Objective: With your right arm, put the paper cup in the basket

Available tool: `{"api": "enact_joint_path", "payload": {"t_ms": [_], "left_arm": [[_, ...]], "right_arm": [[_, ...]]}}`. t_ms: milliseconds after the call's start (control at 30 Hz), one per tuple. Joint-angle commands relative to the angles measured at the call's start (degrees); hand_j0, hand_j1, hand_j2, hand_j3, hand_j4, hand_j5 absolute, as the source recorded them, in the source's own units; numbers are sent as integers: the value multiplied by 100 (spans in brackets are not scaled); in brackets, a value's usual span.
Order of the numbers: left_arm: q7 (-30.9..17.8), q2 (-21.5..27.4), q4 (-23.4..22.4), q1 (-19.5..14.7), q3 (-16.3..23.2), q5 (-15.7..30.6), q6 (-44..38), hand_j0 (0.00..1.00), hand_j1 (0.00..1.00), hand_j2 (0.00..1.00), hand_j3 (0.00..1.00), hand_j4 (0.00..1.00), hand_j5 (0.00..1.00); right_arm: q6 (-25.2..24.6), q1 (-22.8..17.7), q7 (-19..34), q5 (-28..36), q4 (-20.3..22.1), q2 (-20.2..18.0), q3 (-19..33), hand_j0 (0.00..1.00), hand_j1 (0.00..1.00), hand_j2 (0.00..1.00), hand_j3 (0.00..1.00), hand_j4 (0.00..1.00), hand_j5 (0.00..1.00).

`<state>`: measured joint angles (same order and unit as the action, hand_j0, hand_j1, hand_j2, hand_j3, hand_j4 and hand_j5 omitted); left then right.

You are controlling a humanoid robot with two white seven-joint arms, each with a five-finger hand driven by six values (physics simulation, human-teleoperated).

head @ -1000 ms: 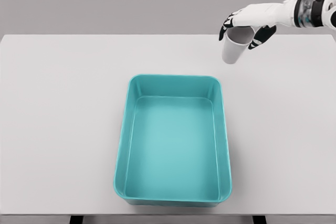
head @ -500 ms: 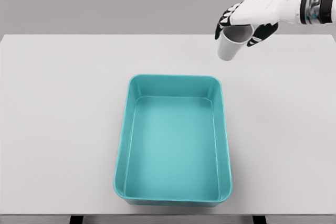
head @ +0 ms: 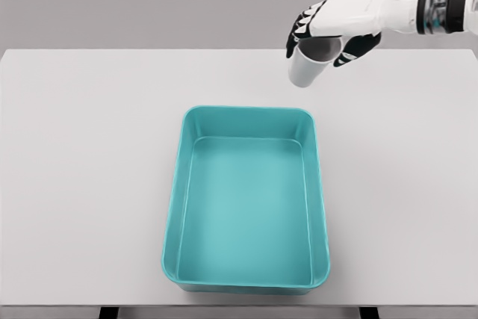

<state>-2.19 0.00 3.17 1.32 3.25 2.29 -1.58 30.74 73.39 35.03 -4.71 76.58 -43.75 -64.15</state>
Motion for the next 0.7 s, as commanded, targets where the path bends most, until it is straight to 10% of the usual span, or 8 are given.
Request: {"api": "enact_joint_path", "payload": {"t_ms": [0,667], "left_arm": [[-1,0,-1,0,0,0,0,100,100,100,100,100,100],[-1,0,-1,0,0,0,0,100,100,100,100,100,100]], "right_arm": [[-16,0,-3,84,102,16,26,70,70,70,70,70,70],[-68,-88,-3,330,929,77,61,70,70,70,70,70,70]]}}
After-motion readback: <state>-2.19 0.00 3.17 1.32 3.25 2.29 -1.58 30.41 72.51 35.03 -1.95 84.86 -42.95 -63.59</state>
